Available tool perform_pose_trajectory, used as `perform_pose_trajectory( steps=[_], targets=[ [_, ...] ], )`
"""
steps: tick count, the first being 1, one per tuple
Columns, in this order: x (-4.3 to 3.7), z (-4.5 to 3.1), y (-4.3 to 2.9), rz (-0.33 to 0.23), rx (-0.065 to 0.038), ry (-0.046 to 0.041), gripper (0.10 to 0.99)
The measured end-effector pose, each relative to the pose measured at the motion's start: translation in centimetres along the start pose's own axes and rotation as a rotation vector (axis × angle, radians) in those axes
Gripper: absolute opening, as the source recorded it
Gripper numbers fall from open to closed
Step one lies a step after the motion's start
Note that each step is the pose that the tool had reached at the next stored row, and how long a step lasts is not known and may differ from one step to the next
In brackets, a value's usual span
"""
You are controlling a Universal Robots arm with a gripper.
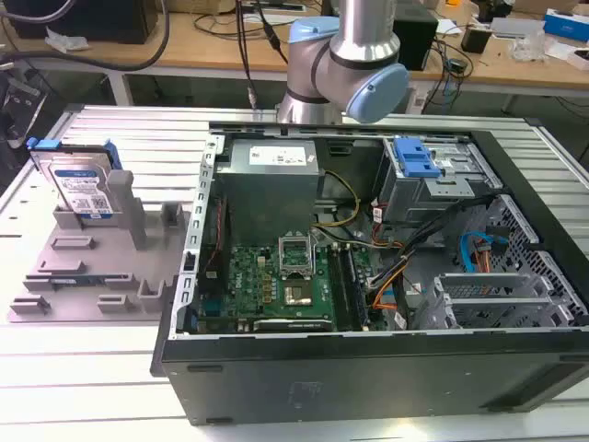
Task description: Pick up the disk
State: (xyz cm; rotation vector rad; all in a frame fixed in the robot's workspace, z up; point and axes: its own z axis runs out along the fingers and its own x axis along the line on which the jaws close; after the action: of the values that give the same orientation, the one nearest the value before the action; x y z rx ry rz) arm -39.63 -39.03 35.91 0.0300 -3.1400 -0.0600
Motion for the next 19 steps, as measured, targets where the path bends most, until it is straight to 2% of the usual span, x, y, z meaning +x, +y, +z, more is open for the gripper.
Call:
perform_pose_trajectory(
  steps=[12,14,17,19],
  targets=[
    [0.0,0.0,0.0,-0.001,0.0,0.0001,0.106],
    [0.0,0.0,0.0,-0.016,0.0,0.0005,0.106],
    [0.0,0.0,0.0,-0.081,0.0,0.0031,0.106],
    [0.0,0.01,0.0,-0.158,0.0,0.006,0.106]
  ],
)
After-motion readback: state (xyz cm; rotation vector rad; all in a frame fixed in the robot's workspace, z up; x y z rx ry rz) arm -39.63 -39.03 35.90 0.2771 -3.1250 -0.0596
